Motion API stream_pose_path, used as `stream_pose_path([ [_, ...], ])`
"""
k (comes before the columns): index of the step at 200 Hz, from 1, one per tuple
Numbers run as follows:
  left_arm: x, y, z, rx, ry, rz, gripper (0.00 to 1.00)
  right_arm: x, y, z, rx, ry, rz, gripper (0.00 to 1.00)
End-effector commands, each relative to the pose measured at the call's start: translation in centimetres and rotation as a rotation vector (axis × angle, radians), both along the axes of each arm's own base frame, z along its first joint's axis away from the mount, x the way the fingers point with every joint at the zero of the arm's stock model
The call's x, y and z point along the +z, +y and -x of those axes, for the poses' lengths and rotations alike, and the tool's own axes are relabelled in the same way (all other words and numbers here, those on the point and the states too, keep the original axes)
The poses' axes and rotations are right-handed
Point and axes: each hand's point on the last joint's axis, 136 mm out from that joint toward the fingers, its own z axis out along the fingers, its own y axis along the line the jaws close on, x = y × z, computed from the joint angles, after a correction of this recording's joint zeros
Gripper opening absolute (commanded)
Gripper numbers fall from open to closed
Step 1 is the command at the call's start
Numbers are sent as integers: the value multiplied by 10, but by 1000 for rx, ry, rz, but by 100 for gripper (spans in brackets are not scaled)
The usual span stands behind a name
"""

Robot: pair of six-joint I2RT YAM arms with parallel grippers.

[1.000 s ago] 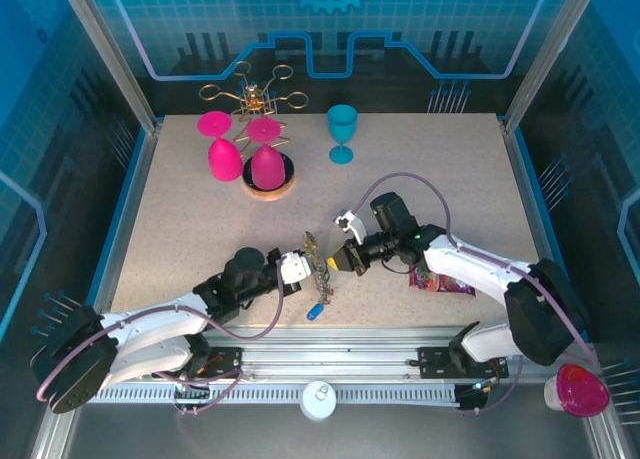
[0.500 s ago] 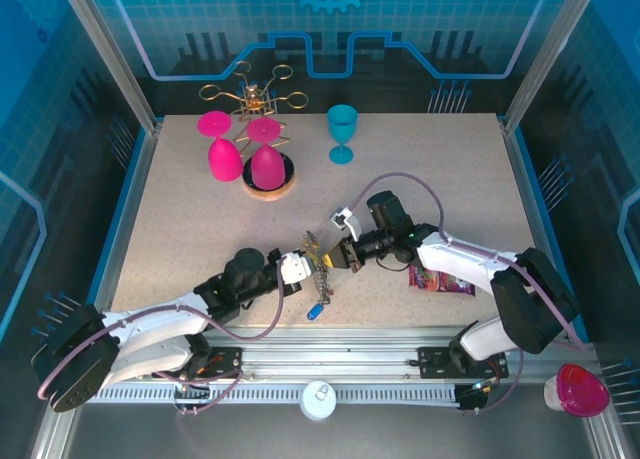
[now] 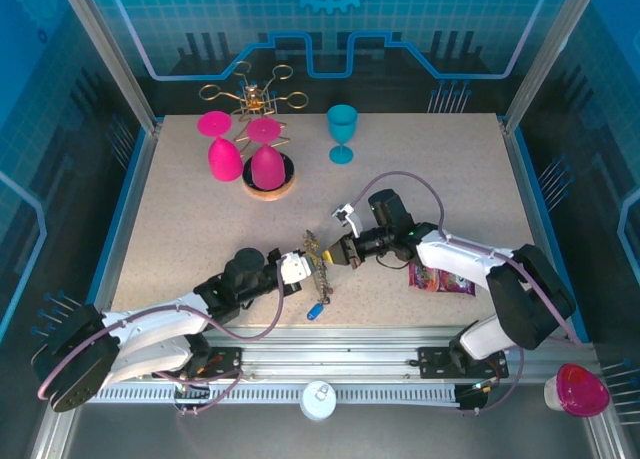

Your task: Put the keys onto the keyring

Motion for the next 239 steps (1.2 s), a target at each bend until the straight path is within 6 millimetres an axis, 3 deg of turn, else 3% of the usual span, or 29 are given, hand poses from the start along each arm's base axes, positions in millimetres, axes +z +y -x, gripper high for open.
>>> stream_pose_path([
  [1,11,-9,8,-64,-32,43,0,6,4,-14,-26,-26,-18,0],
  [56,11,-9,7,-60,-33,43,0,9,7,-13,-21,-20,-29,0],
  [78,12,-7,5,-43,-39,47,0,1,-6,-17,-70,-33,24,0],
  [98,11,-7,6,-44,-32,53,0,-28,-36,-21,-138,-68,245,0],
  [124,12,-8,4,-34,-19,75,0,-76,-73,-8,-169,-30,513,0],
  [145,12,-8,4,-28,-1,89,0,-94,-80,-2,-197,1,561,0],
  [166,13,-8,4,-28,22,104,0,-98,-77,-6,-212,-1,556,0],
  [184,11,-7,4,-30,48,114,0,-92,-71,-11,-206,-31,530,29],
  [202,12,-6,4,-33,69,133,0,-68,-64,-16,-188,-125,450,45],
  [215,14,-6,5,-42,79,150,0,-43,-56,-15,-146,-223,361,48],
  [239,21,-7,6,-70,89,195,0,-4,-39,-7,-44,-441,176,43],
])
